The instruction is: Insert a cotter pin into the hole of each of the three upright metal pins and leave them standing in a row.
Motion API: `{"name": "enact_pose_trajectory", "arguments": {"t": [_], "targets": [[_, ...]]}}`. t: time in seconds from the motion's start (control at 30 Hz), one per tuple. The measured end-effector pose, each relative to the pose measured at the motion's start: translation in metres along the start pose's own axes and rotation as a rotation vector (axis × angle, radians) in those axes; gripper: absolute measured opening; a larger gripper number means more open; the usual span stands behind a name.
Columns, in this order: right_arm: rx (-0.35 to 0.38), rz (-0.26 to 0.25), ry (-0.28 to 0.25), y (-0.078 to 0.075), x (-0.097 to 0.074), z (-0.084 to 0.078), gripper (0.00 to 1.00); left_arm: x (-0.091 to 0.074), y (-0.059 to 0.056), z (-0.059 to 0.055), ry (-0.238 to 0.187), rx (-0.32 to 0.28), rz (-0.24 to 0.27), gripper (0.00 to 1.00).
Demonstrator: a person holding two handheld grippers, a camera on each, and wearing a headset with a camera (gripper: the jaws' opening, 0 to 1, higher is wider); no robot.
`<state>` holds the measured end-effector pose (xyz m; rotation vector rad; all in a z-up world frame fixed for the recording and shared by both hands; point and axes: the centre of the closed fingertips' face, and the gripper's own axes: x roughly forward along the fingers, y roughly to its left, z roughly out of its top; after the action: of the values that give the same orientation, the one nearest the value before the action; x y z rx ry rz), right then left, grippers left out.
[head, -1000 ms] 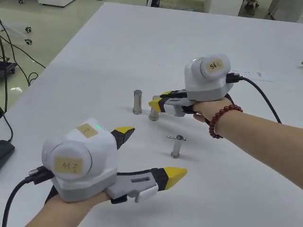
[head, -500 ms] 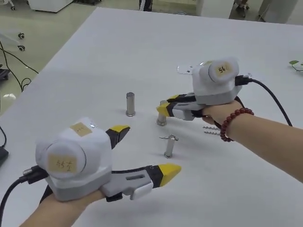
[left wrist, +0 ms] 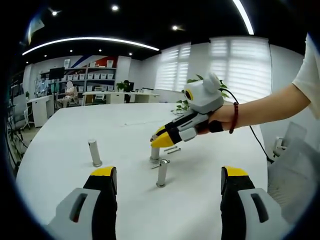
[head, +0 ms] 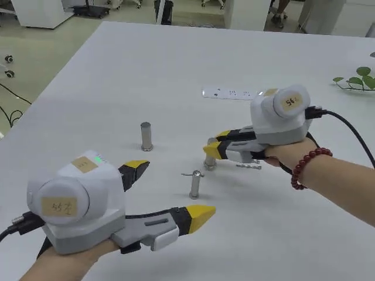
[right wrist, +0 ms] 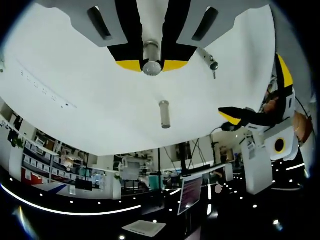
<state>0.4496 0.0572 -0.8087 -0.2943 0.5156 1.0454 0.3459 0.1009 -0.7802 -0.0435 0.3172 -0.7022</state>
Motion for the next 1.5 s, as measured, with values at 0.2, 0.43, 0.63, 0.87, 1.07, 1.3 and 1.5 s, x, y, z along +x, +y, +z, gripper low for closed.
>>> {"name": "enact_pose_trajectory", "arguments": {"t": [0.2,0.43,0.63,0.87,1.07,1.3,1.5], "targets": [[-0.016,0.017,0.008,0.013,-0.017,-0.011,0.14,-0.002,-0.003,-0.001,0.007,-0.008,-0.002,0.86],[-0.020,0.029,0.011,0.025,-0.032,-0.023,0.13,-0.004,-0.009,-0.002,0.014,0.006,-0.012,0.85],[-0.011,0.038,0.011,0.034,-0.040,-0.030,0.14,-0.005,-0.014,-0.001,0.015,0.008,-0.017,0.85],[0.009,0.036,0.006,0.045,-0.045,-0.036,0.14,-0.005,-0.016,0.000,0.016,0.016,-0.021,0.84],[0.016,0.040,-0.003,0.056,-0.046,-0.038,0.14,-0.007,-0.018,-0.001,0.021,0.020,-0.020,0.84],[0.017,0.039,-0.006,0.065,-0.047,-0.039,0.14,-0.008,-0.021,-0.002,0.028,0.023,-0.025,0.83],[0.029,0.026,-0.014,0.071,-0.046,-0.043,0.14,-0.008,-0.023,-0.004,0.035,0.027,-0.030,0.82]]}}
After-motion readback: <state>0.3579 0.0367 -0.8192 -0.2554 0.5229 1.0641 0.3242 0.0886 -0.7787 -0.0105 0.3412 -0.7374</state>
